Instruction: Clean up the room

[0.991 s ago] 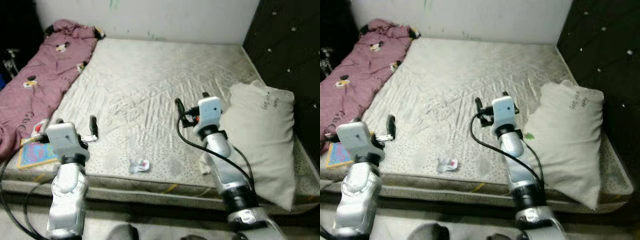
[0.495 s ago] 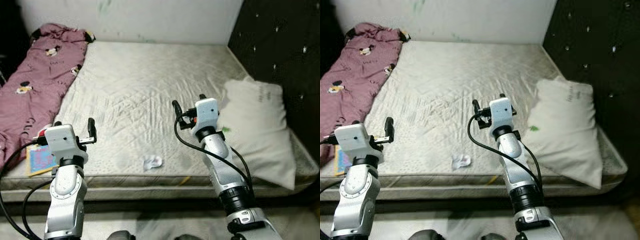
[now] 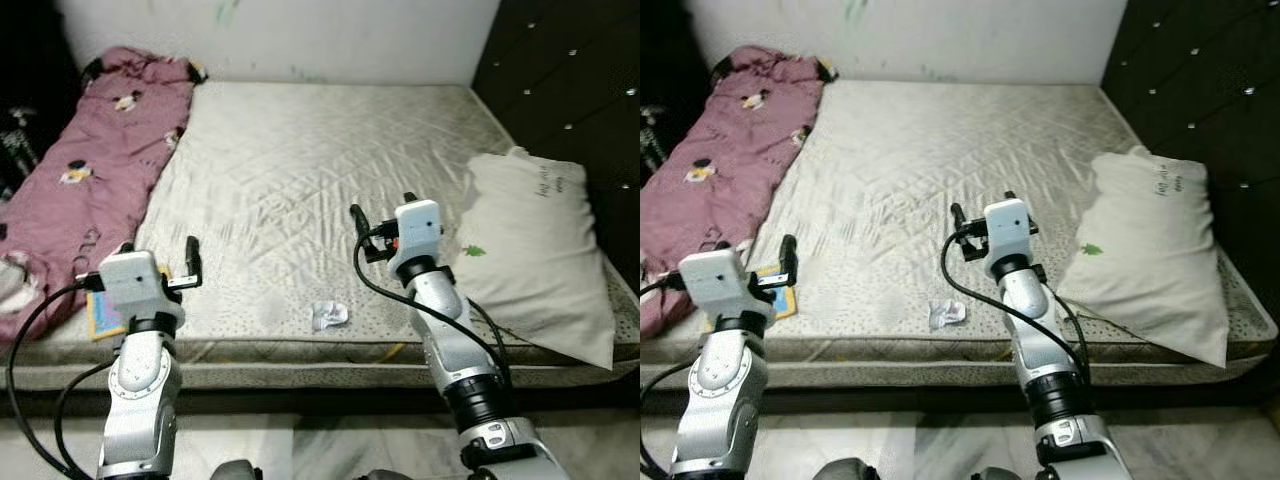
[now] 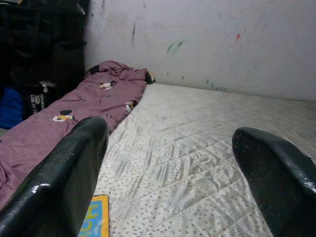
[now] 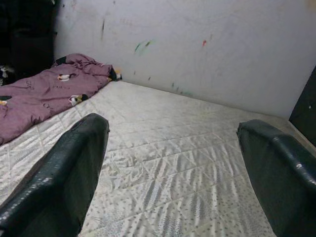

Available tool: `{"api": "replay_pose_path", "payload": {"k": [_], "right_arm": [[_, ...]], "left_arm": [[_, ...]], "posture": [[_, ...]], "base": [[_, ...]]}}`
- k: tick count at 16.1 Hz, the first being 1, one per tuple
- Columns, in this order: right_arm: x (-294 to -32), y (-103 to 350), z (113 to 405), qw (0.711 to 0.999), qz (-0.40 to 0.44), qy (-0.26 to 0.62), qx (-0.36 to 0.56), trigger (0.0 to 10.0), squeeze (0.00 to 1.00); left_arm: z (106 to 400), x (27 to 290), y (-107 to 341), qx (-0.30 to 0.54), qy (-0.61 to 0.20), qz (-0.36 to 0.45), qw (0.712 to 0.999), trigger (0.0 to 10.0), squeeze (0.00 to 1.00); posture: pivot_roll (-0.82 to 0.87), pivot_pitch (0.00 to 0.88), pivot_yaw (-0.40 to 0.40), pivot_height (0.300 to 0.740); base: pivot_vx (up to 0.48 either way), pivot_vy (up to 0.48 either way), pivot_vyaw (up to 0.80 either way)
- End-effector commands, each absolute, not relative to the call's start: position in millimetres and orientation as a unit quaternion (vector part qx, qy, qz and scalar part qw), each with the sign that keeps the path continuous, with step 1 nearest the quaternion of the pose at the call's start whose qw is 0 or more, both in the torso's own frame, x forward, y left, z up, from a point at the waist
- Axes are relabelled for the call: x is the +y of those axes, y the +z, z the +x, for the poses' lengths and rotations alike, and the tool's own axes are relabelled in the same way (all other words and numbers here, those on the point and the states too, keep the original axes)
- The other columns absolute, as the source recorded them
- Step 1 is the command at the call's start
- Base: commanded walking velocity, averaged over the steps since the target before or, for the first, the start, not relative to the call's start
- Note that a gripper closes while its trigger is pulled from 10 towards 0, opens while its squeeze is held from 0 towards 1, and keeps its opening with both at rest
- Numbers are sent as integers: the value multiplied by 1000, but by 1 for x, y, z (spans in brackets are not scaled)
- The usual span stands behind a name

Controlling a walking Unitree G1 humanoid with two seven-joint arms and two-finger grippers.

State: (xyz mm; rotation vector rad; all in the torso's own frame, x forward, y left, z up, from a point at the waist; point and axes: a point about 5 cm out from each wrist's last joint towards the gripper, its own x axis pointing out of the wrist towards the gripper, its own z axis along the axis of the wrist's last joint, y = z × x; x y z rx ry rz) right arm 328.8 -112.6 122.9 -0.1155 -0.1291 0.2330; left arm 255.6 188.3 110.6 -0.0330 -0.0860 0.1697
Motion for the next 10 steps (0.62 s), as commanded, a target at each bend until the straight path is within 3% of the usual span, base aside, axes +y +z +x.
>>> {"api": "replay_pose_path", "payload": {"k": [1, 10], "right_arm": [[-113, 128, 332, 989, -56, 114, -73, 10000, 0], [-114, 129, 333, 989, -58, 114, -72, 10000, 0]], "left_arm": [[256, 187, 114, -52, 80, -20, 995, 10000, 0], [256, 183, 115, -57, 66, -21, 996, 10000, 0]], "posture": [[67, 24, -24, 740], [67, 29, -28, 740]], "base": [[244, 0, 0], [335, 0, 0]]}}
